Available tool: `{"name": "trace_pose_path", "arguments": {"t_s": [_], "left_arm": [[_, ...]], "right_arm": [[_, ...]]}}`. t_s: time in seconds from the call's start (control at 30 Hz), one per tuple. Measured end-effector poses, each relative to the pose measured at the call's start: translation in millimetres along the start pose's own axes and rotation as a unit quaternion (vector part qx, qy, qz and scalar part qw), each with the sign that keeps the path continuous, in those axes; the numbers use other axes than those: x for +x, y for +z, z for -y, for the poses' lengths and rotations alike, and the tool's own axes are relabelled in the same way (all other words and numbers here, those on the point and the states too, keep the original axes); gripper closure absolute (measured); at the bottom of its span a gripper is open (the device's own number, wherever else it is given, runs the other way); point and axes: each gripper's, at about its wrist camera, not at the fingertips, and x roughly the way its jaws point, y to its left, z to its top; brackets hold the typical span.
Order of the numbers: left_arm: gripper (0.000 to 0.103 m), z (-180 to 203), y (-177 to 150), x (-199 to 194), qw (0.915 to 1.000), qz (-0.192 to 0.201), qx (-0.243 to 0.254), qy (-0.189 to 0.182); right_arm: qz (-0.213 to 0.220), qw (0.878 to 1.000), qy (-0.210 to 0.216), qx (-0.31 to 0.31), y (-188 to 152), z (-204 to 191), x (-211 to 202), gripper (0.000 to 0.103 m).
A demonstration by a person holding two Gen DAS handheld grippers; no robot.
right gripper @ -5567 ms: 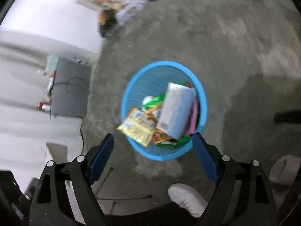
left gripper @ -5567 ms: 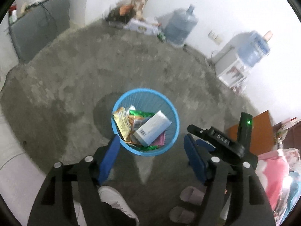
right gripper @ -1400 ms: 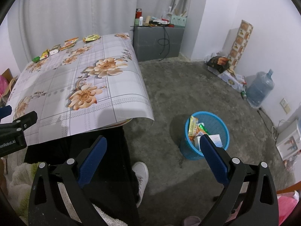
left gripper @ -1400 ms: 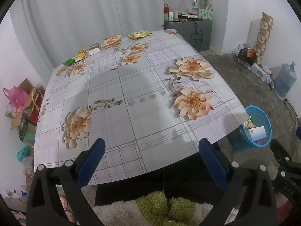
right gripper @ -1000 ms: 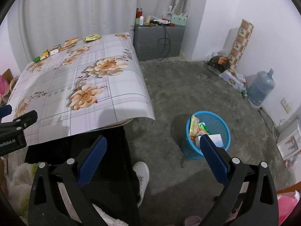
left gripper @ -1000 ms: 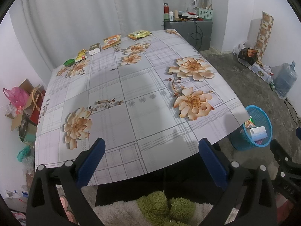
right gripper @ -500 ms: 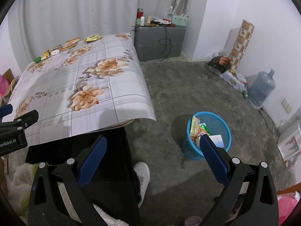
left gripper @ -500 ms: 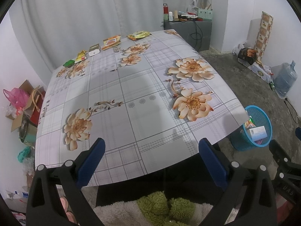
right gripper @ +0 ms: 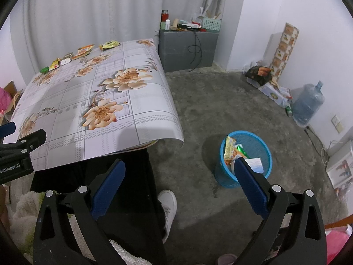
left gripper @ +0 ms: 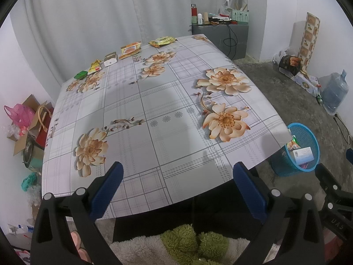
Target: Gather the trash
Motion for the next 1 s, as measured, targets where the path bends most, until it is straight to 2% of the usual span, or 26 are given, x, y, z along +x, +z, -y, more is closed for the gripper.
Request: {"name": "trace_pose_path", "arguments": {"t_s": [1.0], "left_arm": [[0.006, 1.7, -1.6, 0.6, 1.0000, -0.003, 0.005, 0.001]], "right_arm": [[0.000, 1.000, -0.001, 0.003, -0.3, -2.3, -1.0, 0.008]]}}
